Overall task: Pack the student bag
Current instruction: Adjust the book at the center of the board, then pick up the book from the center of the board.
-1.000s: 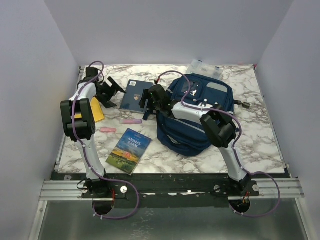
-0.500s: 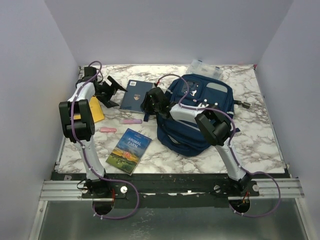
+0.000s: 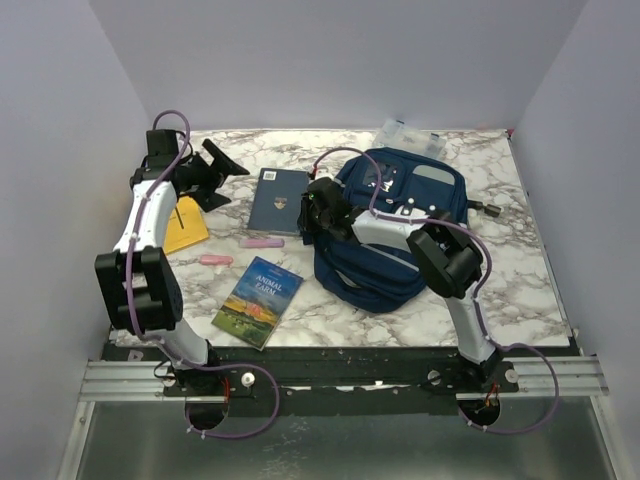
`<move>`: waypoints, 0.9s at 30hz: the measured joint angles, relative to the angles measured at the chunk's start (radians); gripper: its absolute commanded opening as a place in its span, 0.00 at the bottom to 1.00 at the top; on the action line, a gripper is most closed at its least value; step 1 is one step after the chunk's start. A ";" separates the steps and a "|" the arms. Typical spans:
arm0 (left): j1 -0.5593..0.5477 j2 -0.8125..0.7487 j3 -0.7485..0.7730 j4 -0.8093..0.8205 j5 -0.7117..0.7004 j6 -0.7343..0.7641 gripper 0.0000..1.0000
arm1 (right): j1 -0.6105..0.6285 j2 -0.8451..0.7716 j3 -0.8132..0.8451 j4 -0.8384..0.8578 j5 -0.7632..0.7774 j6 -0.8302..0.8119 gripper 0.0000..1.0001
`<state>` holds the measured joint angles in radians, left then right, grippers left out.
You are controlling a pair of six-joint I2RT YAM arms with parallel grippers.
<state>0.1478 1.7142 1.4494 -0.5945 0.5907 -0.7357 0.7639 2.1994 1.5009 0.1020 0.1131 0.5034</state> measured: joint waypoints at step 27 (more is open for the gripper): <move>-0.018 -0.893 -0.567 -0.141 -0.171 0.140 0.98 | 0.560 -0.395 -0.641 0.279 -0.149 -0.654 0.94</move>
<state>0.1295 0.8211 0.8822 -0.7353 0.4202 -0.5953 1.3235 1.8046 0.8597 0.3813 -0.0360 -0.1509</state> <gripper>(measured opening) 0.985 0.921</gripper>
